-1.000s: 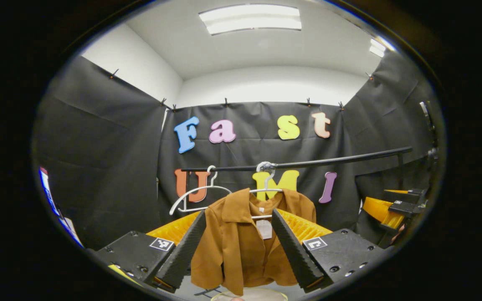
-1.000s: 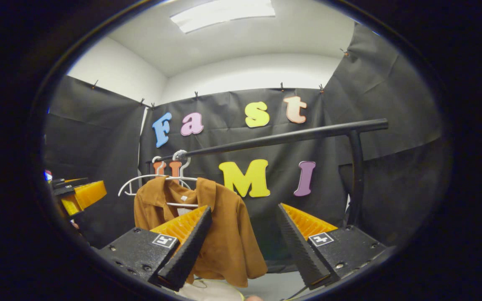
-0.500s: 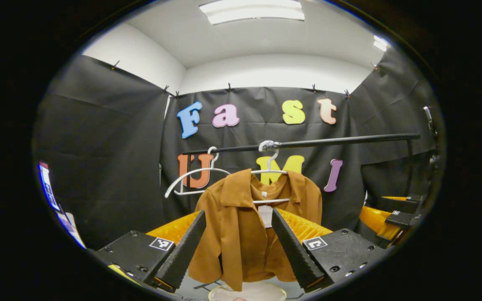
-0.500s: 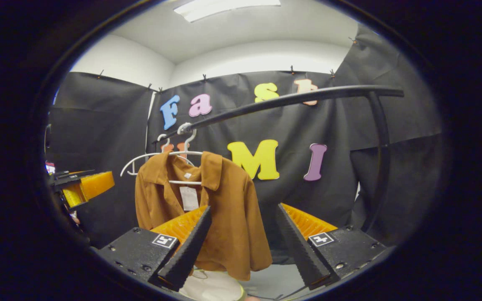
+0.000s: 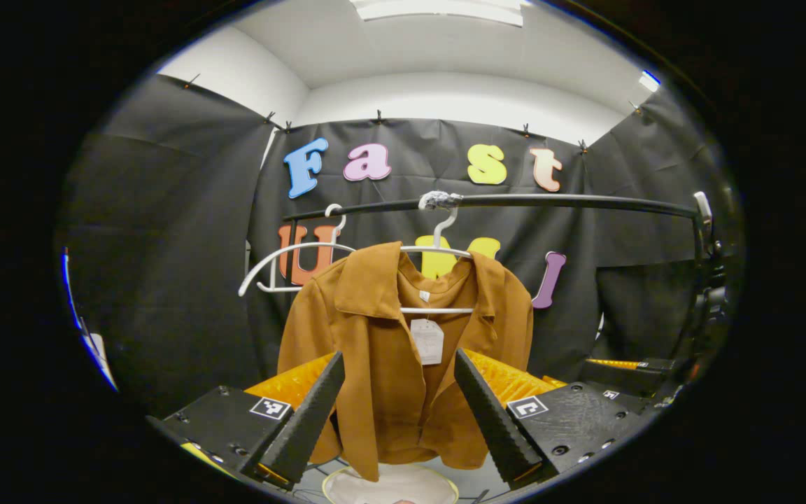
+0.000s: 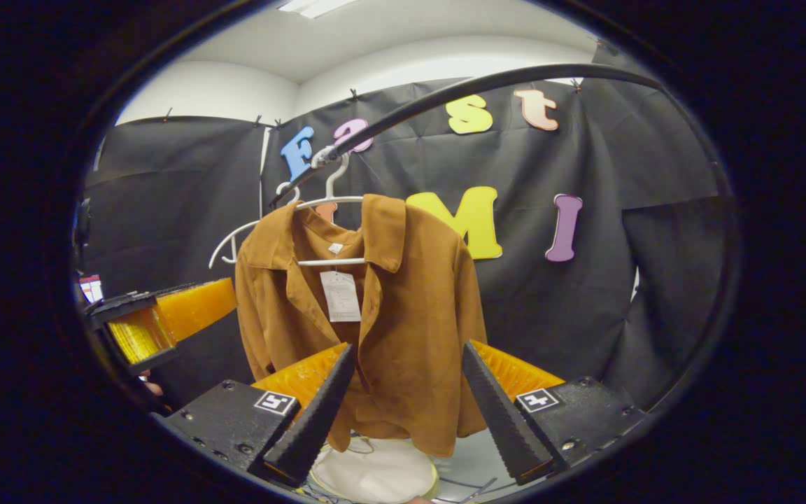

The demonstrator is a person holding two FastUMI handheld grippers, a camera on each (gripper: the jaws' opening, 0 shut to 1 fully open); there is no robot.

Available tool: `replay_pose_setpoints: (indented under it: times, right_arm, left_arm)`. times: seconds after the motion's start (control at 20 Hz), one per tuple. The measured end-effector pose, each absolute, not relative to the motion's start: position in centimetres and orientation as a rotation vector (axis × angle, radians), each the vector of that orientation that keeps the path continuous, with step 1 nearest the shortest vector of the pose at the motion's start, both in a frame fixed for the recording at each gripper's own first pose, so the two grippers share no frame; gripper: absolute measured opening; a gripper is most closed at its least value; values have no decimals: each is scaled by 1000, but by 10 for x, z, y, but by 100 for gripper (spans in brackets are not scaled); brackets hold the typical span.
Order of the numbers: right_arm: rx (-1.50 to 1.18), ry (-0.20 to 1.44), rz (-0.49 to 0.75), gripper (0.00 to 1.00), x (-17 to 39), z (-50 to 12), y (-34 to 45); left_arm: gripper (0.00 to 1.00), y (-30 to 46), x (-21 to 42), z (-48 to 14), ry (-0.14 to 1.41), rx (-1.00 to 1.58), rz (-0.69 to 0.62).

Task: Grasp the clothes on the hanger with both hands and then place them into the laundry hamper below.

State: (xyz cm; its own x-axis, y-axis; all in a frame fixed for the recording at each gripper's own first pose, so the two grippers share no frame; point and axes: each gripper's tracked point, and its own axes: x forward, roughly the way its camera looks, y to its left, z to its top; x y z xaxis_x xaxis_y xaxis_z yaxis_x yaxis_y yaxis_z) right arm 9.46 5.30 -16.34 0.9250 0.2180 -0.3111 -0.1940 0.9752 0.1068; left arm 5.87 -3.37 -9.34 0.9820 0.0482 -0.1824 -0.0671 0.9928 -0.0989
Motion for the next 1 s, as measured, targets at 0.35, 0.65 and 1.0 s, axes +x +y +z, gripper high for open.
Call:
replay_pose_setpoints:
  times: [0.35, 0.65, 1.0]
  right_arm:
    - [196, 382, 239, 98, 158, -177, 93]
    - [349, 421, 273, 93, 203, -185, 112]
    - [411, 425, 248, 90, 244, -193, 118]
  left_arm:
    - [100, -24, 117, -119, 247, -228, -5]
    - [100, -29, 150, -143, 316, -319, -28]
    - [100, -11, 182, -167, 355, -335, 50]
